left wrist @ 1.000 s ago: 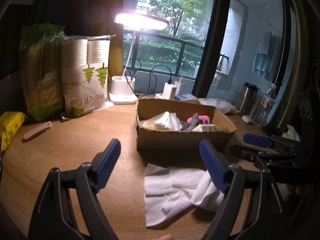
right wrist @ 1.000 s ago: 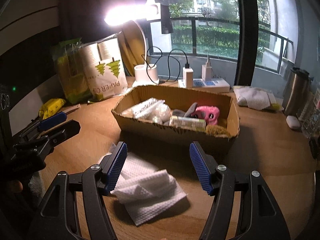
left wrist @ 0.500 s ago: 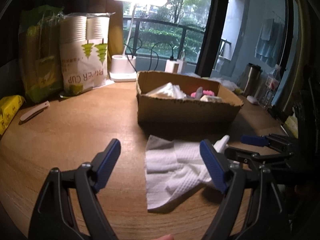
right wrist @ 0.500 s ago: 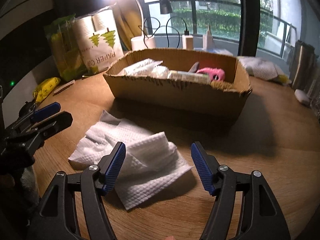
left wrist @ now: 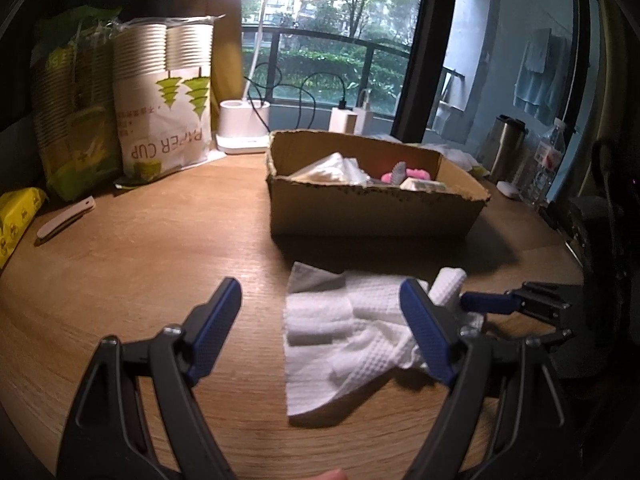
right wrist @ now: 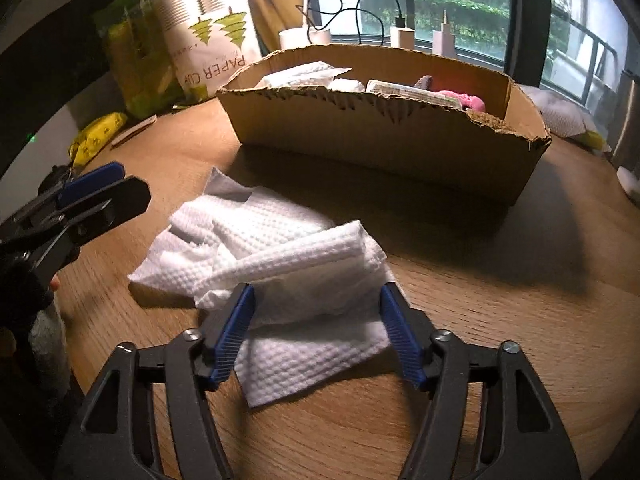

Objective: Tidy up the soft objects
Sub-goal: 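Grasp a white wet wipe with the right gripper while the left grasps another wipe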

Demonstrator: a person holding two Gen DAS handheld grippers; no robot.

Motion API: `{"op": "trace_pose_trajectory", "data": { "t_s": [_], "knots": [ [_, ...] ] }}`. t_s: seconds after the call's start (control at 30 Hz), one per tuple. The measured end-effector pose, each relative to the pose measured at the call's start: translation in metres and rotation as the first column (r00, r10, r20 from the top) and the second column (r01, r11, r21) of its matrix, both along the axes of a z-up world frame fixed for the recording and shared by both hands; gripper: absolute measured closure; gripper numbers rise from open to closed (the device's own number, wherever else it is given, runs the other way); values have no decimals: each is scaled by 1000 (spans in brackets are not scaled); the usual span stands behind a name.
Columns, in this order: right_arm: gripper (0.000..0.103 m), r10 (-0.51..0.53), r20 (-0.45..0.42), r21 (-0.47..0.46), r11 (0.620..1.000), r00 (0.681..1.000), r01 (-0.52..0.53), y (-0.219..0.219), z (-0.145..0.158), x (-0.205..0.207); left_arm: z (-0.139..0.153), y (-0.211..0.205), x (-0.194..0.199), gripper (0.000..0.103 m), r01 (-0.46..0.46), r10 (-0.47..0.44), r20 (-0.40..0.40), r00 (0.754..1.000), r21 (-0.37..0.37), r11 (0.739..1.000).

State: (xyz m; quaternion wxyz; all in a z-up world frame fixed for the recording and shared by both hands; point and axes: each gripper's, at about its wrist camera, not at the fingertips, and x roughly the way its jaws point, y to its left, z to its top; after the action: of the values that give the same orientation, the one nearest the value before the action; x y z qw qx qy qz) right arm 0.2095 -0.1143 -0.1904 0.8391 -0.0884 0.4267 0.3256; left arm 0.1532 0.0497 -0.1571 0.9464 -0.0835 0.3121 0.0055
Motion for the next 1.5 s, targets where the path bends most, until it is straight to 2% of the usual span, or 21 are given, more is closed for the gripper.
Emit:
{"op": "trace_pose_trajectory", "data": {
  "t_s": [0.03, 0.07, 0.13, 0.23, 0.33, 0.57, 0.77, 0.8, 0.87, 0.9, 0.93, 1.07, 1.27, 1.33, 1.4, 1.5],
  "knots": [
    [68, 9, -2, 3, 1000, 1000, -9, -1, 0, -1, 1, -2, 1, 20, 3, -3, 1, 1000, 3, 1000],
    [74, 19, -2, 1, 1000, 1000, -19, -2, 1, -2, 1, -3, 1, 20, 6, -6, 0, 1000, 5, 1000],
    [83, 36, 3, 0, 999, 999, -36, -3, -1, -4, 2, -7, 2, 20, 11, -11, -1, 1000, 10, 1000],
    [89, 47, 5, 4, 999, 999, -47, -5, -2, -5, 3, -13, 4, 20, 18, -18, -6, 1000, 20, 1000],
    [94, 34, 26, 19, 999, 999, -34, -13, 3, -7, 4, -18, 6, 20, 24, -24, -12, 1000, 32, 999],
    [94, -46, 72, 53, 998, 996, 42, -50, 18, -1, 4, -32, 14, 20, 46, -45, -28, 999, 54, 997],
    [93, -135, 62, 43, 990, 989, 132, -78, 10, 14, -1, -44, 26, 20, 66, -62, -57, 996, 64, 996],
    [91, -141, 60, 46, 989, 988, 138, -78, 10, 15, -3, -46, 28, 20, 68, -63, -67, 996, 67, 995],
    [73, -161, 54, 52, 986, 985, 158, -82, 8, 20, -7, -48, 32, 20, 69, -63, -84, 994, 74, 995],
    [55, -165, 51, 56, 985, 985, 162, -84, 8, 21, -9, -50, 35, 20, 72, -64, -99, 993, 79, 994],
    [44, -169, 48, 63, 984, 984, 166, -85, 8, 23, -11, -50, 37, 20, 74, -65, -107, 992, 82, 994],
    [41, -177, 43, 52, 983, 983, 174, -83, 5, 31, -18, -53, 45, 20, 78, -64, -144, 987, 94, 993],
    [40, -156, -15, 49, 987, 988, 156, -77, -4, 41, -30, -49, 55, 20, 66, -42, -211, 977, 108, 992],
    [30, -144, -19, 38, 989, 989, 144, -73, -5, 43, -36, -45, 59, 20, 66, -41, -246, 968, 95, 993],
    [29, -142, -10, 24, 990, 990, 142, -68, -5, 44, -42, -42, 61, 20, 64, -39, -267, 963, 86, 994],
    [26, -140, 13, -9, 990, 990, 140, -62, -7, 42, -44, -46, 62, 20, 71, -36, -279, 960, 118, 990]
  ]
}}
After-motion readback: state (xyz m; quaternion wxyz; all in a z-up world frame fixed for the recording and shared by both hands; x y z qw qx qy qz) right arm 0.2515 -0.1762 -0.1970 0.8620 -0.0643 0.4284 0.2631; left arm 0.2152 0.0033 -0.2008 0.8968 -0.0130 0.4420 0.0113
